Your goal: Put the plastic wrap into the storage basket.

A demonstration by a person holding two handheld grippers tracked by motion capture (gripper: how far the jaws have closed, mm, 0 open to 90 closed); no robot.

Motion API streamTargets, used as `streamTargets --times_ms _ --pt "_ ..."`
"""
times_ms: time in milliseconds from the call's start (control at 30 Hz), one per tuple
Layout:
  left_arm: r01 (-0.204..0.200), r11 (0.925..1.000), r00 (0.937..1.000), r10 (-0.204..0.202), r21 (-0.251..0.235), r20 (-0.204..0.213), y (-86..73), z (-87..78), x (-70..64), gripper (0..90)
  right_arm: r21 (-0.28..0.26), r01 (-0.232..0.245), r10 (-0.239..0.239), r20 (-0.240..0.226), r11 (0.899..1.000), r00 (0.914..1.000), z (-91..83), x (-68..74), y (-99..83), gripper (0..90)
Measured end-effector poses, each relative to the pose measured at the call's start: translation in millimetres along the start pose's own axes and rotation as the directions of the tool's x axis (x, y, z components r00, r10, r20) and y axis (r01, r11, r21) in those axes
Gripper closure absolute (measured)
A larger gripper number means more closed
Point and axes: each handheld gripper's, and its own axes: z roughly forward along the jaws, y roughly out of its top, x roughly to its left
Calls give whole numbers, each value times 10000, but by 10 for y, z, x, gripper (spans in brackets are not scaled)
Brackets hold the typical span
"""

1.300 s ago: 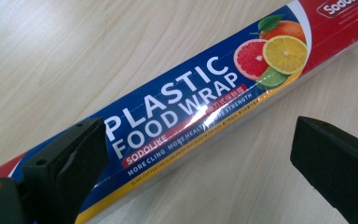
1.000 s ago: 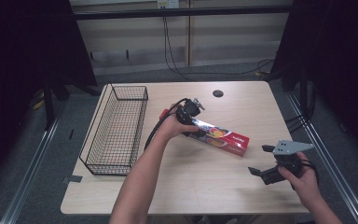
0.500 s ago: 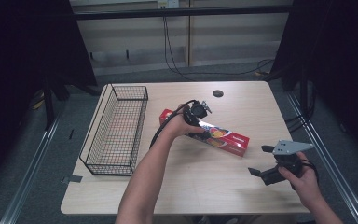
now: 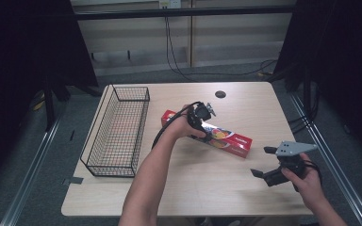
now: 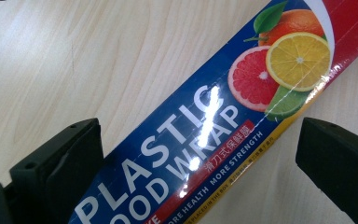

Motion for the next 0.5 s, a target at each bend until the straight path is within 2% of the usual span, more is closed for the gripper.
streamTargets --times_ms 100,133,233,267,300,333,500 --pt "-123 9999 9999 123 -2 -55 -1 19 0 13 -31 -28 27 -82 10000 10000 -3 -1 1 16" --pt "-46 10000 10000 46 6 -26 -3 33 -3 10 -39 -29 28 -73 10000 10000 -3 -2 1 16" --pt "-290 9995 9996 290 94 65 -1 58 6 1 -58 -59 58 -164 10000 9998 0 -5 0 16" --pt "-346 9993 9994 347 105 -43 2 72 -1 1 -58 -59 58 -164 10000 9998 0 -5 0 16" --pt "-366 9991 9993 365 208 32 7 80 -8 1 -52 -48 47 -153 10000 9999 3 -6 -1 16" --pt "-551 9979 9985 551 352 15 16 84 -4 3 -34 -69 68 -115 10000 9999 5 -4 -3 16" --pt "-700 9938 9973 716 868 -159 59 110 -33 9 -49 -71 70 -163 10000 9998 7 -8 -6 16"
